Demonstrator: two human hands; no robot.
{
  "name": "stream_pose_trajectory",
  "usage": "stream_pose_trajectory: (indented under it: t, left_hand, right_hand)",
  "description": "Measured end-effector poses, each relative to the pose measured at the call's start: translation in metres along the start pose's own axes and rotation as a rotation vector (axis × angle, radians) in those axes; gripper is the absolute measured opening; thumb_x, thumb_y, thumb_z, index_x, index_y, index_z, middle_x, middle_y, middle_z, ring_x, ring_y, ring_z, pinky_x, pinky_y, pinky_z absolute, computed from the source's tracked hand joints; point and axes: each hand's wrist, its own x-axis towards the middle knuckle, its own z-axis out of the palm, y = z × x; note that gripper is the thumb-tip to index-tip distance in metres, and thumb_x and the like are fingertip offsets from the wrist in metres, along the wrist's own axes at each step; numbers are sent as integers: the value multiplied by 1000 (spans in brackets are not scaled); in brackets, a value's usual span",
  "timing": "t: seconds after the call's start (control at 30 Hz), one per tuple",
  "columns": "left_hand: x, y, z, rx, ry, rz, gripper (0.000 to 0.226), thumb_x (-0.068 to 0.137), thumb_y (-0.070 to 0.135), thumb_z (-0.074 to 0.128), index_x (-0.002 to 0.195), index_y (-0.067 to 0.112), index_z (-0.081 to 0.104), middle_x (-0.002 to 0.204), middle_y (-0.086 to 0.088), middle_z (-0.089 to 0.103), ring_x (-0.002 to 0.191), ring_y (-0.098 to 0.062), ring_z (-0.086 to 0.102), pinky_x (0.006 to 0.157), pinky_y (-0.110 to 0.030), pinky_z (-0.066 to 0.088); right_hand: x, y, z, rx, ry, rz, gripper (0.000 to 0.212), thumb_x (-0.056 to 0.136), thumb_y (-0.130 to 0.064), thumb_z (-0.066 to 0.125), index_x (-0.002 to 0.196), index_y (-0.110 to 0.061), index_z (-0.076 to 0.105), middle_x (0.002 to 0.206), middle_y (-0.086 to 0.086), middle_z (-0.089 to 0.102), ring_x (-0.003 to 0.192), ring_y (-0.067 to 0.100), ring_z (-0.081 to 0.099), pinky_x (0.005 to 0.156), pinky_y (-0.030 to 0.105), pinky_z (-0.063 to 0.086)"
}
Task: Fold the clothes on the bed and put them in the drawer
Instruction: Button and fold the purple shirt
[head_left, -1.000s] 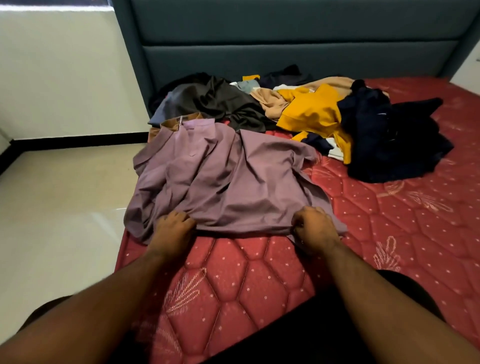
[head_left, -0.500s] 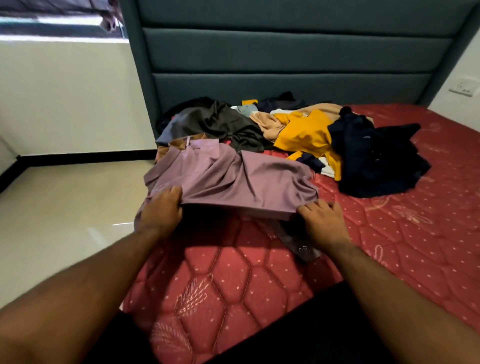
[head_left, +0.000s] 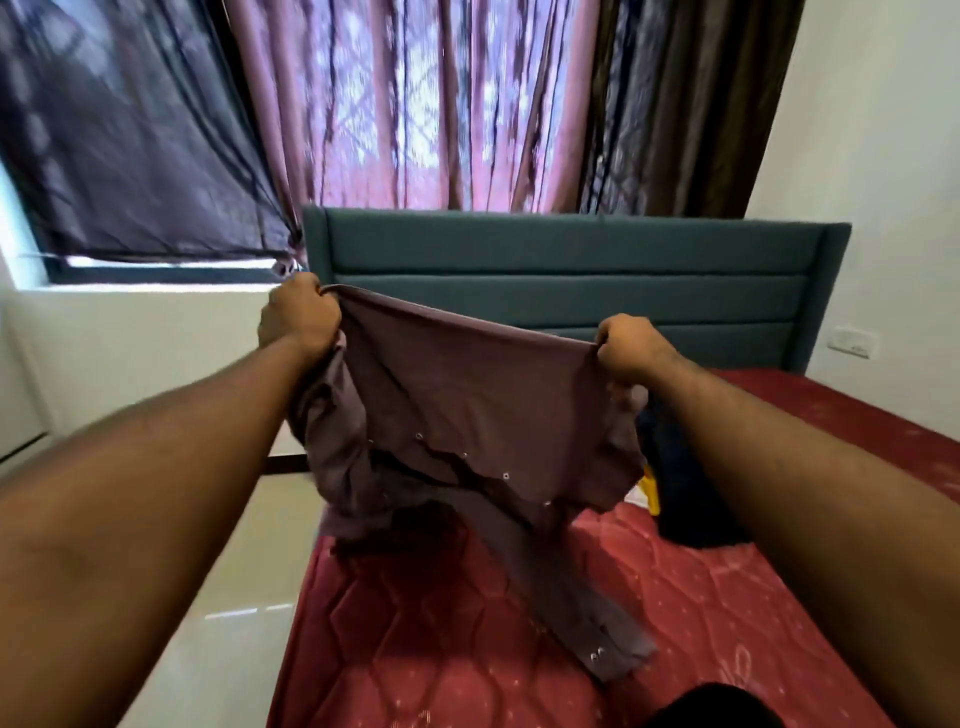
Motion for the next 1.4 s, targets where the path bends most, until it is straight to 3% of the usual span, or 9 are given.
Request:
stream_pose_trajectory:
  t: [0.13,0.4,0.53,0.6,0.7,0.87,1.03,1.23,1.4]
  left_hand:
    - [27,29,-44,217,11,140,33,93,33,54,112,8,64,118,-27,62,107,-47,60,88,-48,49]
    - [75,47,-71,22,217,124,32,93,35,55,105,8,67,110,-29,64,101,-46,62,84,-47,50]
    - [90,46,-89,251,-263,274,28,78,39,69,95,17,72,97,-16,70,89,-30,67,76,-34,50]
    - [95,39,-98,292,-166,233,8,80,19,67,83,13,71,95,-20,69,88,-34,66,79,-38,51]
    - [98,41,-84,36,79,53,17,86,15,58,94,7,70,99,-27,67,95,-44,64,86,-46,50]
    - [75,37,-44,-503,-482,-325,18,95,0,44,102,-2,60,73,-15,62,60,-26,58,54,-31,50]
    - [89,69,-41,-832,294,-22,35,77,1,44,100,18,63,94,-8,62,81,-21,58,74,-28,50]
    - [101,-22,83,-1093,-143,-836,95,54,69,65,140,40,37,138,-10,50,111,-42,58,81,-75,42]
    - [66,93,21,-1790,-189,-473,54,93,63,37,109,21,68,105,-7,70,97,-29,64,92,-50,50]
  right_hand:
    - [11,-18,-41,252,-80,38,14,86,2,50,75,-3,57,68,15,66,67,29,69,49,25,50]
    - [47,-38,-82,127,152,-132,14,77,0,62,71,-12,61,77,14,68,59,29,69,58,42,59]
    - [55,-41,-108,-49,118,-93,18,78,-3,57,85,-10,73,86,16,71,62,27,70,58,36,58]
    - [53,-42,-111,-72,30,-103,18,80,0,55,83,-7,72,80,18,70,50,24,66,48,32,55]
    - [57,-49,-105,-57,173,-149,20,79,-5,54,88,-9,71,88,17,70,70,31,66,63,32,52]
    - [53,-38,-90,-15,257,-85,29,80,-3,52,99,-12,72,95,16,70,84,34,66,73,35,52]
    - [59,-47,-112,173,389,-68,25,82,-3,49,91,-9,72,80,20,71,75,36,70,74,45,59]
    - [45,-48,-104,265,304,-79,27,83,4,38,82,-4,64,55,17,65,44,25,66,48,39,58]
    - [31,-29,-89,309,429,-71,16,85,-12,41,80,-10,56,78,17,68,67,35,68,70,44,56]
